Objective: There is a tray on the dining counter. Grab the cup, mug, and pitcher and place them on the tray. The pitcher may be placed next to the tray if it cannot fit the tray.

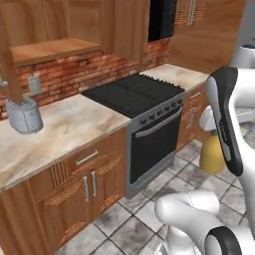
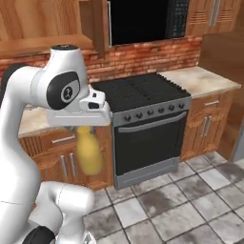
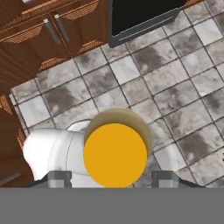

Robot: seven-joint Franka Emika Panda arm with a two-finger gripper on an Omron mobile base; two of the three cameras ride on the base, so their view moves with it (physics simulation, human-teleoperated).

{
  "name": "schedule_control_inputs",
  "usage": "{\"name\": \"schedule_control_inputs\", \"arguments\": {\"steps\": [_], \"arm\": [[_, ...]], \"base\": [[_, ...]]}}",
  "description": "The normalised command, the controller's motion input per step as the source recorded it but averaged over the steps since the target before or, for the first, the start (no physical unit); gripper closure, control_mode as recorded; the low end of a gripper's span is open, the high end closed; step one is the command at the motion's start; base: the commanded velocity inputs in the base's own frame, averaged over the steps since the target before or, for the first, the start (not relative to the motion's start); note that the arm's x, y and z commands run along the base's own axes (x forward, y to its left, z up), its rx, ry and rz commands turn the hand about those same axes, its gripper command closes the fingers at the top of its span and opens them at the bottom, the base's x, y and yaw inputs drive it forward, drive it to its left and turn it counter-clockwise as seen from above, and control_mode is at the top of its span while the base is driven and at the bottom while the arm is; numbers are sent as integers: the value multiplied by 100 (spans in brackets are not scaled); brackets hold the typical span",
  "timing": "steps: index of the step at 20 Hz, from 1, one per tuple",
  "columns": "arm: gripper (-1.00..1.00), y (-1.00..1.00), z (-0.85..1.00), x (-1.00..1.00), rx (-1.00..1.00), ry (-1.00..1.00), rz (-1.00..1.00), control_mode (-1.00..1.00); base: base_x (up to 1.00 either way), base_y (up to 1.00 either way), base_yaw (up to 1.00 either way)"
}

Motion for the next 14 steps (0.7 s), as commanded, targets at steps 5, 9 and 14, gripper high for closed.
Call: {"name": "schedule_control_inputs", "arguments": {"steps": [5, 9, 14], "arm": [[100, 0, 0, 0, 0, 0, 0, 100], [100, 0, 0, 0, 0, 0, 0, 100], [100, 0, 0, 0, 0, 0, 0, 100]], "base": [[0, -14, -79], [0, -17, -81], [0, -14, -81]]}}
